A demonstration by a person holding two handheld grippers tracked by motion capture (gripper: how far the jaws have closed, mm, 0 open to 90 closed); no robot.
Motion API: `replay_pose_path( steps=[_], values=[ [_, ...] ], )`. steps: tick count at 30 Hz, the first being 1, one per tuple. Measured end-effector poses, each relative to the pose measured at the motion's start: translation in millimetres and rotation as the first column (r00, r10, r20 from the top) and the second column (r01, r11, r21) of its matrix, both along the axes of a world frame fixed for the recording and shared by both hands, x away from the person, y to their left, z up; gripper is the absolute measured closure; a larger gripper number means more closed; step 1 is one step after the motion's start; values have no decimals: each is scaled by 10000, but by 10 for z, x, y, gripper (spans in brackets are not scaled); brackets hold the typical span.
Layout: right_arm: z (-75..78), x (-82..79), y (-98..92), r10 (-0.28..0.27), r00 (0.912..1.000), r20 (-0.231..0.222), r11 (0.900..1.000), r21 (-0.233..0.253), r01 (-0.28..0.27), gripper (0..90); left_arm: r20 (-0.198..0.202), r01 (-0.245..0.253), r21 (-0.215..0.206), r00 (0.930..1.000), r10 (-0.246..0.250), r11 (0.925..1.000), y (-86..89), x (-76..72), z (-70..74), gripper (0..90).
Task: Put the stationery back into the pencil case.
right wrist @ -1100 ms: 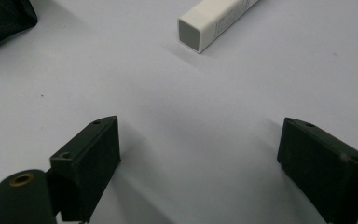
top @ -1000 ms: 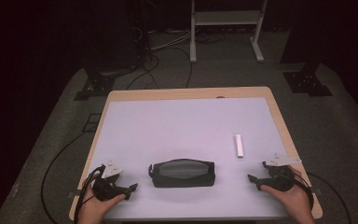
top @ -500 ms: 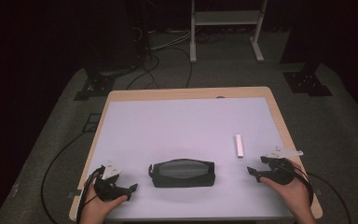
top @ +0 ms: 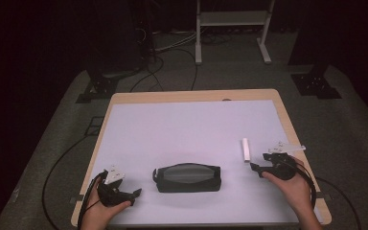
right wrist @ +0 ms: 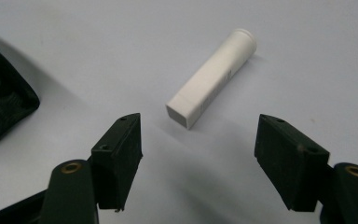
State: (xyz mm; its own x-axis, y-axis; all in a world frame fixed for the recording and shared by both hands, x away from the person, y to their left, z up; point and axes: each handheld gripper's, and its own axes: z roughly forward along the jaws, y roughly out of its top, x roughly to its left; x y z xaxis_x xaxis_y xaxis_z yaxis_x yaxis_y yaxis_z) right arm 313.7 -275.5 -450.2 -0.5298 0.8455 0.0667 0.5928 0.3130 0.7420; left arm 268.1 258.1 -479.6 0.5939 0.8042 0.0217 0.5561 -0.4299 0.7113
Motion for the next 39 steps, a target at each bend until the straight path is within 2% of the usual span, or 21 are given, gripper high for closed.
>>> replay_pose_path(
  steps=[16,26,39],
  values=[
    [62,248,208,-203,9996,179,9996,-172,206,334,-14,-10,-32,10000,10,10000,2,0,-1,18],
    [-17,404,285,-287,9996,47,9988,-400,288,372,-20,3,-29,10000,-3,10000,3,2,-1,18],
    [-150,475,323,-469,9989,6,9970,-616,469,461,-43,9,-32,10000,-9,10000,4,4,0,17]
  ],
)
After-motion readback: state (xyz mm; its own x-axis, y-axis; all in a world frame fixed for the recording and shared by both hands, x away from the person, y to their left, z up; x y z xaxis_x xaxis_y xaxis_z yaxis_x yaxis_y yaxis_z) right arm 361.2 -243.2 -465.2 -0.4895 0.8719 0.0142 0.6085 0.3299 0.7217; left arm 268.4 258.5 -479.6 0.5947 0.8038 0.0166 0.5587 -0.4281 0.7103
